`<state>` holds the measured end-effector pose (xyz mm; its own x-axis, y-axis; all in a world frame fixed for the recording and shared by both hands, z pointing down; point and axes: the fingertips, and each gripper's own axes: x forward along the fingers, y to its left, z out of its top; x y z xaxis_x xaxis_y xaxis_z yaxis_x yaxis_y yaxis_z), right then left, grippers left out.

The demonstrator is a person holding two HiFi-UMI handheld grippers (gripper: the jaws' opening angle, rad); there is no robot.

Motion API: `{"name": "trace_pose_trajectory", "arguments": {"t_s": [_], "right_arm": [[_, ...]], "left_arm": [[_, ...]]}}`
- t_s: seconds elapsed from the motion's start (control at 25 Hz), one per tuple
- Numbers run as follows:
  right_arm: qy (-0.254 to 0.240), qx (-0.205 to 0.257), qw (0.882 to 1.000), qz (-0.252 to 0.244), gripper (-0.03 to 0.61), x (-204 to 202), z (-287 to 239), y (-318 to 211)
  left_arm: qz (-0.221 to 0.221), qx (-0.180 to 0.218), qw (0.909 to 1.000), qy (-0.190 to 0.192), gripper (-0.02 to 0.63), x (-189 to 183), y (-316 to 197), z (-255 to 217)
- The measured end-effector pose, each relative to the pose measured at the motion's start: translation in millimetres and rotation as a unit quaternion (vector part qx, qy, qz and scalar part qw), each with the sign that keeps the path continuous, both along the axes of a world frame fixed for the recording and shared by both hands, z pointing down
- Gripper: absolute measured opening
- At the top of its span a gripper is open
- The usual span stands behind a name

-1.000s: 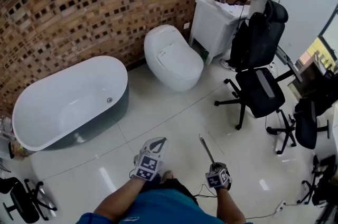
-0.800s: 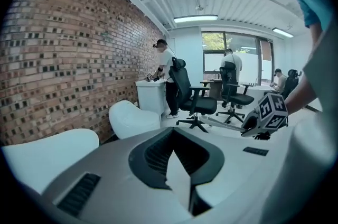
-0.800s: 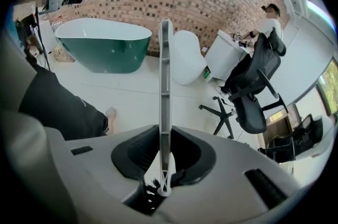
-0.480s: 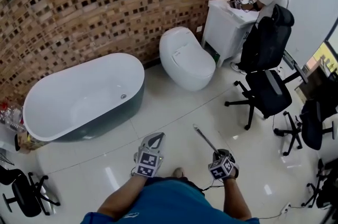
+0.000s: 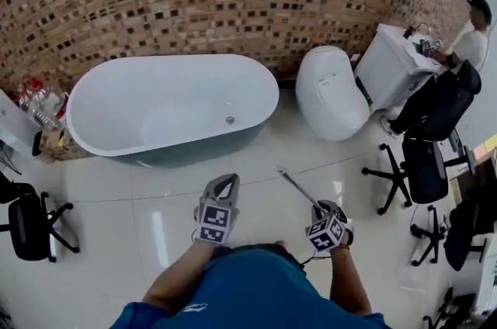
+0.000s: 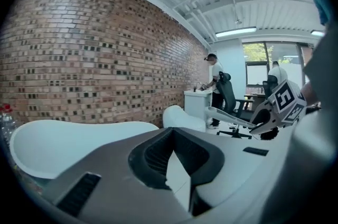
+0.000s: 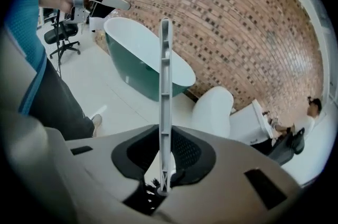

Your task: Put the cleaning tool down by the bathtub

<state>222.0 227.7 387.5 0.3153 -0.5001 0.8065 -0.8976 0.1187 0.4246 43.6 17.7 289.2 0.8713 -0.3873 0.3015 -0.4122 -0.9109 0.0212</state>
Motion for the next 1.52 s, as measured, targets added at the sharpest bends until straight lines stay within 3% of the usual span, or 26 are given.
{"name": "trace_pose_trajectory", "arguments": {"t_s": [0.2,0.36,0.52,0.68,0.96,1.52], "right_arm": [[0.025,0.006,0.994,-0.105,0.075,-64,-14,-91],[0.044,0.005,0.984,-0.171,0.076,-109,-20,-134],[0.069,0.0,0.966,-0.25,0.076,-152,-22,-177],[0.088,-0.004,0.948,-0.307,0.075,-189,-17,-206],[0.085,-0.024,0.92,-0.382,0.075,-222,13,-246],[0.059,-0.045,0.897,-0.436,0.075,-195,46,-344]], "left_arm": [[-0.078,-0.002,0.9969,0.005,0.002,-92,-45,3],[-0.13,0.0,0.9914,0.011,0.002,-149,-64,0],[-0.191,0.002,0.9814,0.014,0.002,-206,-78,-2],[-0.225,-0.005,0.9743,0.007,0.002,-240,-82,7],[-0.256,-0.003,0.9665,-0.016,0.002,-253,-85,22],[-0.283,0.008,0.957,-0.064,0.002,-214,-134,14]]}}
